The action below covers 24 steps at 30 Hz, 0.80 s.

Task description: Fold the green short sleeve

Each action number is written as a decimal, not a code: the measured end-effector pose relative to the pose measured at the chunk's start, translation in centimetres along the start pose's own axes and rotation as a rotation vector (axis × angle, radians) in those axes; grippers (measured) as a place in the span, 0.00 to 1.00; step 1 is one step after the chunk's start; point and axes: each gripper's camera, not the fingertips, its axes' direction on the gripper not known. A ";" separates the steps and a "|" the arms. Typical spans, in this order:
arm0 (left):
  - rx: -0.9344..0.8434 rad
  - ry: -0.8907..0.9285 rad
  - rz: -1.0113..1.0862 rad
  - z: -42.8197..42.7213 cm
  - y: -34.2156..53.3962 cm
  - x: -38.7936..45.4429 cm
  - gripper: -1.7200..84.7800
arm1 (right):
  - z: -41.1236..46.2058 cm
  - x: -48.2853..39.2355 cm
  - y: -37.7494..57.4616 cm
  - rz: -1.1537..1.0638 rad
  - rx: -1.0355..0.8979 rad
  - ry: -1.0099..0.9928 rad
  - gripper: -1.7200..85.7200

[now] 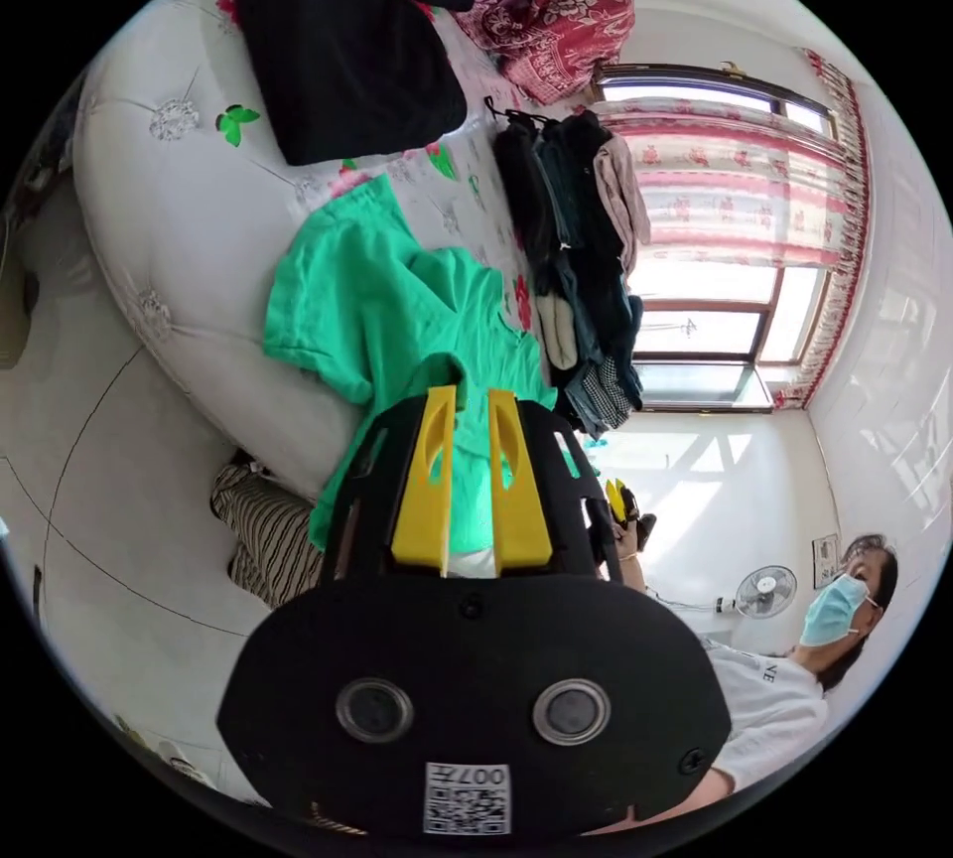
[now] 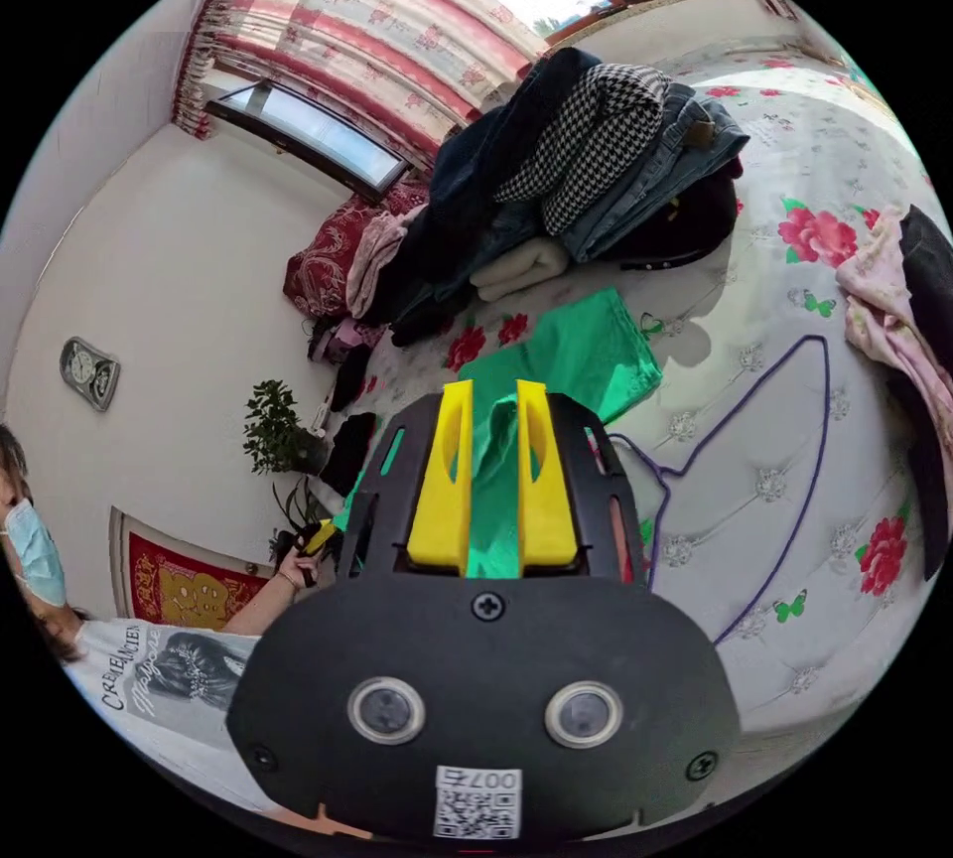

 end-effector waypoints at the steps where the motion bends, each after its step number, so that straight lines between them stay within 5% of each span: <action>1: -0.003 -0.035 -0.005 0.6 -0.2 0.0 0.09 | 2.1 0.0 -0.8 0.006 -0.060 0.046 0.04; 7: -0.073 -0.315 0.136 1.4 3.3 0.8 0.13 | 6.9 1.8 0.6 -0.020 -0.239 0.223 0.05; 12: -0.131 -0.336 0.188 3.2 6.8 0.1 0.15 | 9.5 3.0 2.1 -0.057 -0.392 0.286 0.06; 17: -0.164 -0.417 0.196 5.7 6.4 -0.5 0.05 | 14.4 2.7 2.8 -0.126 -0.613 0.282 0.04; 24: -0.232 -0.320 0.304 3.6 6.5 2.8 0.01 | 10.7 -0.1 0.5 -0.189 -0.490 0.152 0.02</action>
